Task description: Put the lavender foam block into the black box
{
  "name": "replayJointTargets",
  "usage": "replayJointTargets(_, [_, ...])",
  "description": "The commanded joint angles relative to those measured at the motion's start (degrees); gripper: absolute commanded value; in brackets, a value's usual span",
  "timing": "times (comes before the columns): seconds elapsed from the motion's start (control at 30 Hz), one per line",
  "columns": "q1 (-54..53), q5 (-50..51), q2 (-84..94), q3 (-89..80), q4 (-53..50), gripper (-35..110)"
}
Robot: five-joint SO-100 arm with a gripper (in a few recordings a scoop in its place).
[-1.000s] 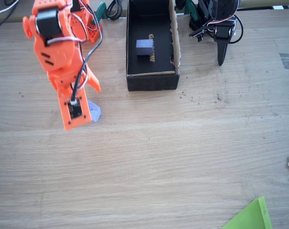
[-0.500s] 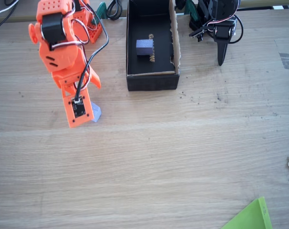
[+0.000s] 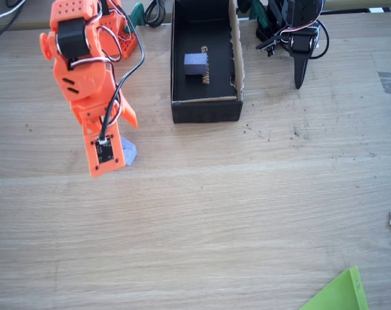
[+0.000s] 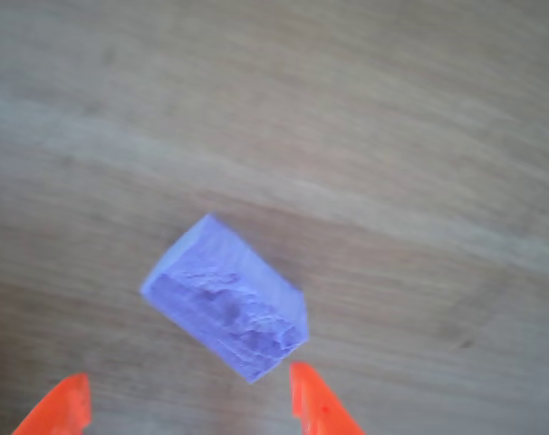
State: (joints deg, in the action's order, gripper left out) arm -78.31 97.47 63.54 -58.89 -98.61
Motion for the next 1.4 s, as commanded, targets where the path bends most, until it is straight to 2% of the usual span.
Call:
replayJointTargets(0.0, [-1.1,-0.3,0.2,2.0,0.2,29])
replayJointTargets(0.87, [-1.6,-1.8,-7.2,8.3,0.5,28])
replayJointTargets(0.97, [-1.5,-3.1,-7.1,8.6,-0.5,30])
replayJointTargets(1.23, [-0.9,-14.2,-5.5,9.2,-2.5,30])
replayJointTargets(1.37, [-0.9,-14.1,-5.6,9.2,-2.6,30])
